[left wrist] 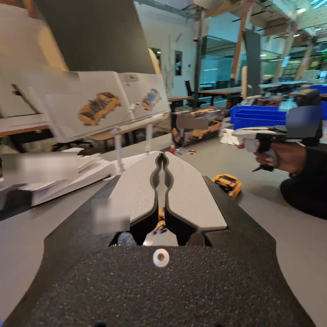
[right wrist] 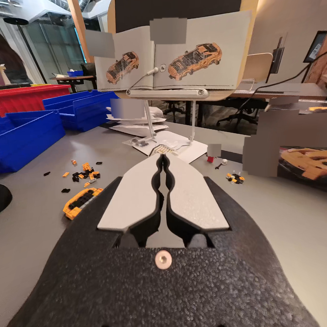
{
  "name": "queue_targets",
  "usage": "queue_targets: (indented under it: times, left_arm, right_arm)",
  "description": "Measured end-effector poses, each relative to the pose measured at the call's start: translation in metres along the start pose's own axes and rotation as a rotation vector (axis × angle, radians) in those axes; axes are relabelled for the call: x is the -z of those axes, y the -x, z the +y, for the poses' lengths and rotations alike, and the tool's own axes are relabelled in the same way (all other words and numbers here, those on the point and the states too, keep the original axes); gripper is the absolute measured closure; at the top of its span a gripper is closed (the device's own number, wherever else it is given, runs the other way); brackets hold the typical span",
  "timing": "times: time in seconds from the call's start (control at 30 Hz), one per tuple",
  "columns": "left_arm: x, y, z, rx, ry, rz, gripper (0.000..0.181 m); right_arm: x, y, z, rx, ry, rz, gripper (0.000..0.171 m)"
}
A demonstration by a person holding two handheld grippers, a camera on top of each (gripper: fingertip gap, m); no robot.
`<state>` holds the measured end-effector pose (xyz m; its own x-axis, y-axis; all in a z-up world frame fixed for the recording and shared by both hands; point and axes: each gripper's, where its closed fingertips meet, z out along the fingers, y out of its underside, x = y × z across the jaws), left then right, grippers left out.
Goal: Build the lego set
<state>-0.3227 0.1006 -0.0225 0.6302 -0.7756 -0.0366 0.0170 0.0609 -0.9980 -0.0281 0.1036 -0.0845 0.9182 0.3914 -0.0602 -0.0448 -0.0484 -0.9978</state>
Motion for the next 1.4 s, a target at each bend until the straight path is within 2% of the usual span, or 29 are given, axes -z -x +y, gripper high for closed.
queue_targets:
  times: [0.07,0.2,0.3,0.43,0.73,0.93,1.27,1.4]
  left_arm:
    - [0.037,0.038,-0.013,-0.035,0.035,-0.123,0.181]
    - [0.121,0.133,-0.015,0.0,0.249,-0.354,0.181]
    - [0.172,0.187,0.011,0.069,0.518,-0.442,0.176]
    - [0.216,0.219,0.066,0.118,0.912,-0.477,0.169]
    - [0.219,0.195,0.145,0.149,1.31,-0.35,0.153]
    - [0.228,0.191,0.177,0.194,1.487,-0.386,0.148]
    - [0.239,0.186,0.194,0.263,1.584,-0.367,0.15]
    - [0.236,0.181,0.195,0.277,1.589,-0.32,0.161]
  right_arm:
    - [0.002,-0.007,0.0,0.006,-0.003,0.02,0.171]
    - [0.001,-0.008,0.006,0.006,0.003,0.009,0.171]
    - [-0.001,-0.006,0.013,0.035,0.025,0.003,0.171]
    - [-0.003,-0.001,0.016,0.039,0.039,-0.015,0.171]
    - [-0.006,0.006,0.028,0.067,0.086,-0.046,0.171]
    - [-0.006,0.009,0.032,0.058,0.104,-0.068,0.171]
    - [-0.004,0.008,0.032,0.053,0.103,-0.08,0.171]
    - [-0.003,0.008,0.031,0.051,0.102,-0.082,0.171]
